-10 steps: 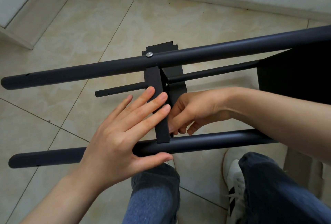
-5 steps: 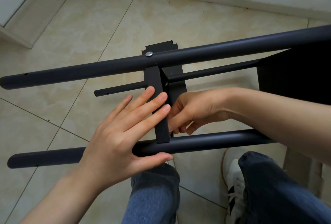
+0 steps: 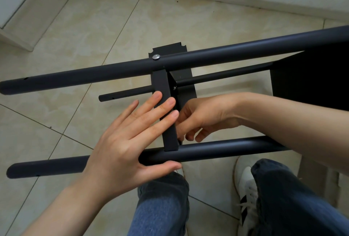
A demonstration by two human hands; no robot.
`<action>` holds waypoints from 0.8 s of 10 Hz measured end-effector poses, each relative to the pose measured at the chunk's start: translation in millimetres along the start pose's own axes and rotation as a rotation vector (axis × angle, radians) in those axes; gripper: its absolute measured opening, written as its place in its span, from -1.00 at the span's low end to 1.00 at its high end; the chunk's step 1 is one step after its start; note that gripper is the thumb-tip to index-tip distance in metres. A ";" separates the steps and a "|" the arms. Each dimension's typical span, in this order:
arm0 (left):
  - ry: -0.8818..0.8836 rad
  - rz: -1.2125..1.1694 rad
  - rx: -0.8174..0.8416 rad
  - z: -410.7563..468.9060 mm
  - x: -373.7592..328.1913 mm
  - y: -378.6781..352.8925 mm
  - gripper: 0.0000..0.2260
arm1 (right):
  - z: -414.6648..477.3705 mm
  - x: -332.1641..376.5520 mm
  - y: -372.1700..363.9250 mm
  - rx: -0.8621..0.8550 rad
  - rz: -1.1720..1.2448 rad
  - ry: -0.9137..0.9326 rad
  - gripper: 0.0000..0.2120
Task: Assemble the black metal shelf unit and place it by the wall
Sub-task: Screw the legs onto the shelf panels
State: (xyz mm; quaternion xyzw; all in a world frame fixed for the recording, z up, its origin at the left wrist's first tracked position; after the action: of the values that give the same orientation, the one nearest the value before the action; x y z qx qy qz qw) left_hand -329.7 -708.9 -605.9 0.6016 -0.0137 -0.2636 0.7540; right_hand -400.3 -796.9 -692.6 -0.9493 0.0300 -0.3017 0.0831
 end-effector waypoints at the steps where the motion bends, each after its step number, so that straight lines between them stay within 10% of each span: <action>1: -0.001 0.000 0.000 0.0 -0.2 -0.2 -0.28 | 1.6 2.9 -2.5 -0.003 -0.005 0.017 -0.85; 8: 0.005 -0.002 0.000 0.4 0.4 -0.2 -0.30 | -2.4 5.2 -1.0 -0.005 -0.014 0.042 -0.92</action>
State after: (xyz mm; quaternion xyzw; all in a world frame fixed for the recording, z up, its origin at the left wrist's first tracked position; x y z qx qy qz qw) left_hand -329.6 -709.5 -606.1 0.6024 -0.0112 -0.2627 0.7536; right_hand -397.4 -796.8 -687.6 -0.9432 0.0255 -0.3219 0.0781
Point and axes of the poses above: each hand's wrist, its own z-axis towards the middle knuckle, its own y-axis out of the back of the hand, x = y × z, the point moved 8 cm from there along z, towards the middle knuckle, and after that the axes turned 11 degrees about -y, right-handed, at the moved point
